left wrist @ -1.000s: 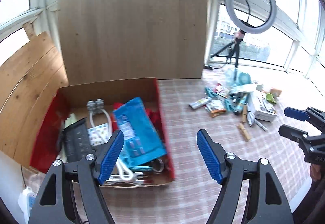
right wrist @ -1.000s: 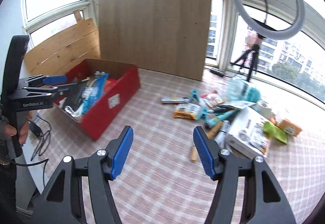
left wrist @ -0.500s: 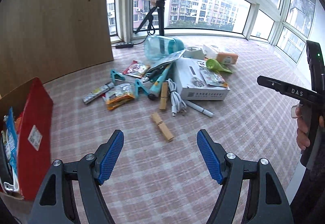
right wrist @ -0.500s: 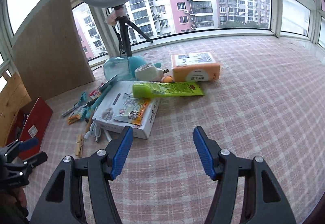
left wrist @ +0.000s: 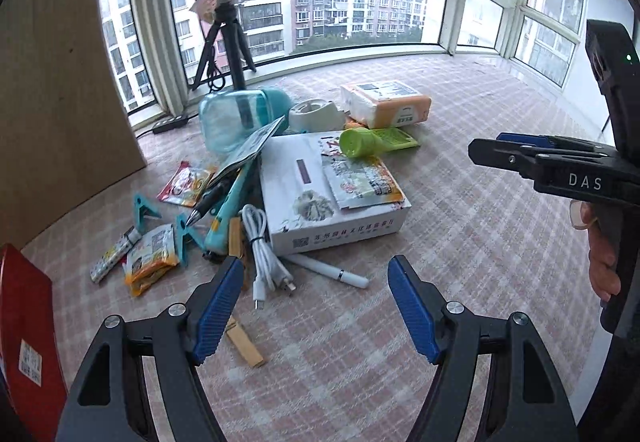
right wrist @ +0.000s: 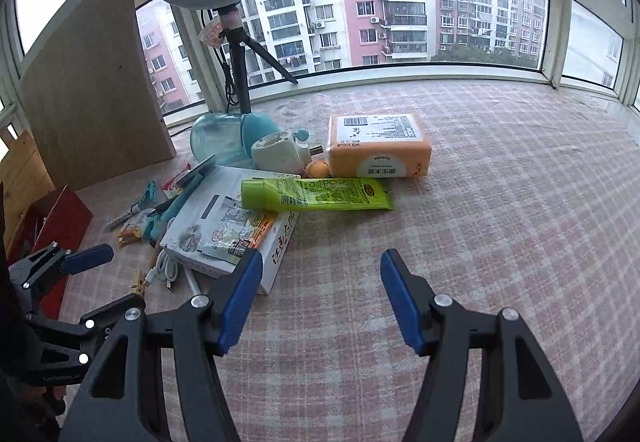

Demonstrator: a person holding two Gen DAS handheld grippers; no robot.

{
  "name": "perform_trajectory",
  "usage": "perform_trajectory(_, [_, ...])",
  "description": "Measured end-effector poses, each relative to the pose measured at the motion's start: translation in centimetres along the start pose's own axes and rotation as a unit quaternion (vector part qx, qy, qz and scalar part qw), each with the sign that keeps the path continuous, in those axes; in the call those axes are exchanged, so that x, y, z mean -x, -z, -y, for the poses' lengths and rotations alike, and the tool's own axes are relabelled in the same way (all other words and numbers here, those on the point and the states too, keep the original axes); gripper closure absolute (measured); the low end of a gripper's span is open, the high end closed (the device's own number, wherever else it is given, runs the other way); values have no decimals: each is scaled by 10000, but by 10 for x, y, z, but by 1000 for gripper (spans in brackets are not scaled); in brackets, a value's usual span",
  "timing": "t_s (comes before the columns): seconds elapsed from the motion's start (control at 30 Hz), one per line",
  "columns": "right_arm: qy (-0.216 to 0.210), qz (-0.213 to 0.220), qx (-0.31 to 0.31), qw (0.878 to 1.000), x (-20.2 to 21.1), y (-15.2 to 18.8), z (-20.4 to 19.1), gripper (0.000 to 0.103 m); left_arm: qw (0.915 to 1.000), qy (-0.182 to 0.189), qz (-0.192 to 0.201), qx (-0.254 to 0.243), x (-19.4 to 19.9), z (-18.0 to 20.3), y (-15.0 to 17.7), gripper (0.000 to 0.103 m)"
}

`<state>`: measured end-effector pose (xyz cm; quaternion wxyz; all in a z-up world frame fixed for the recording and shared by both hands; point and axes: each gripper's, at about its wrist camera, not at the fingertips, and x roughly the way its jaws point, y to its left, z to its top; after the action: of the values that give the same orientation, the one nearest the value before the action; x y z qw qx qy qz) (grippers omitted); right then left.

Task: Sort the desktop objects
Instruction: 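Move both open tools back toward the pile of items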

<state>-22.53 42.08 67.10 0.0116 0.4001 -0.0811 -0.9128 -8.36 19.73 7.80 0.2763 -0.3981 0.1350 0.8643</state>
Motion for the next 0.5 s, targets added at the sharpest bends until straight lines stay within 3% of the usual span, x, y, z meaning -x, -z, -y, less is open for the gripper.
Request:
perform_trajectory(0.2, [45,-197,-139,9997,-15,-10,36,42,9970,-190,-83,-740,-16,21,-29,30])
perform_trajectory(0.3, [-28,-337,-235,9992,-21,-11,54,42,9975,-301,-63,-631,-11,12,-19,30])
perform_trajectory(0.5, [-550,-393,-1378,9881,-23,-9,87,42,9970,-755,-59,170,24,-45,34,30])
